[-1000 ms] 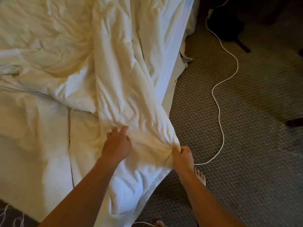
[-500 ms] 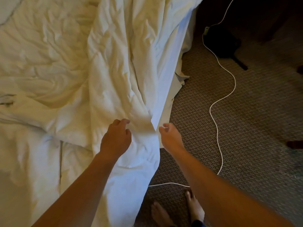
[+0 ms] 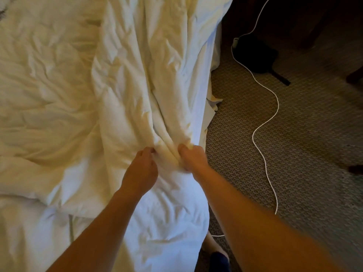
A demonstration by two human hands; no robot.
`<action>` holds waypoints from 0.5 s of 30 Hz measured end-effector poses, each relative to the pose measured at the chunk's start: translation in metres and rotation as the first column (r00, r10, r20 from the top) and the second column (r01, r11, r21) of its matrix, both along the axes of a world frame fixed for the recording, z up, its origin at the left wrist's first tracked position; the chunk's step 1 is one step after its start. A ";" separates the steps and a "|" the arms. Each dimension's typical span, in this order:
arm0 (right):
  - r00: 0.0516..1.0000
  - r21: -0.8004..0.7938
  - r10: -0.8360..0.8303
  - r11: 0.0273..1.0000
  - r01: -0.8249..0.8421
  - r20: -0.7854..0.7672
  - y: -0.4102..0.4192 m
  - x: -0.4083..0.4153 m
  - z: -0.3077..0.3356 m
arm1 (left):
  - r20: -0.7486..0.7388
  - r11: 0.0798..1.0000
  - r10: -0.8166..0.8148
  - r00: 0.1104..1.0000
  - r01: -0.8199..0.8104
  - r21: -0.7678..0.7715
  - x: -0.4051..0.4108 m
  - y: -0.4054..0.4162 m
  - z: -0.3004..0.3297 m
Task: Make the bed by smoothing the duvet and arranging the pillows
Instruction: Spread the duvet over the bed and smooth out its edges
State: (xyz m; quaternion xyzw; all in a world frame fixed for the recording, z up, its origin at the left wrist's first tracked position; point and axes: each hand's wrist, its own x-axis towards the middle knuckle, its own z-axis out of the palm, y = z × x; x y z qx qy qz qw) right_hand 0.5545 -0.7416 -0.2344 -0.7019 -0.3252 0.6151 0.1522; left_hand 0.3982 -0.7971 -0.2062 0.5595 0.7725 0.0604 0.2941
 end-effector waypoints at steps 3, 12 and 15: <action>0.975 0.127 -0.224 0.967 0.223 -0.004 0.015 0.020 0.011 | -0.013 0.998 -0.065 0.998 0.065 -0.008 -0.001 0.015 0.005; 0.949 0.228 -0.315 0.926 0.300 0.032 0.051 0.104 0.014 | -0.081 0.929 -0.351 0.933 0.336 -0.153 0.024 0.054 0.001; 0.927 0.225 -0.310 0.938 0.262 0.212 0.048 0.116 0.003 | -0.065 0.914 -0.348 0.935 0.323 -0.245 0.030 0.065 -0.005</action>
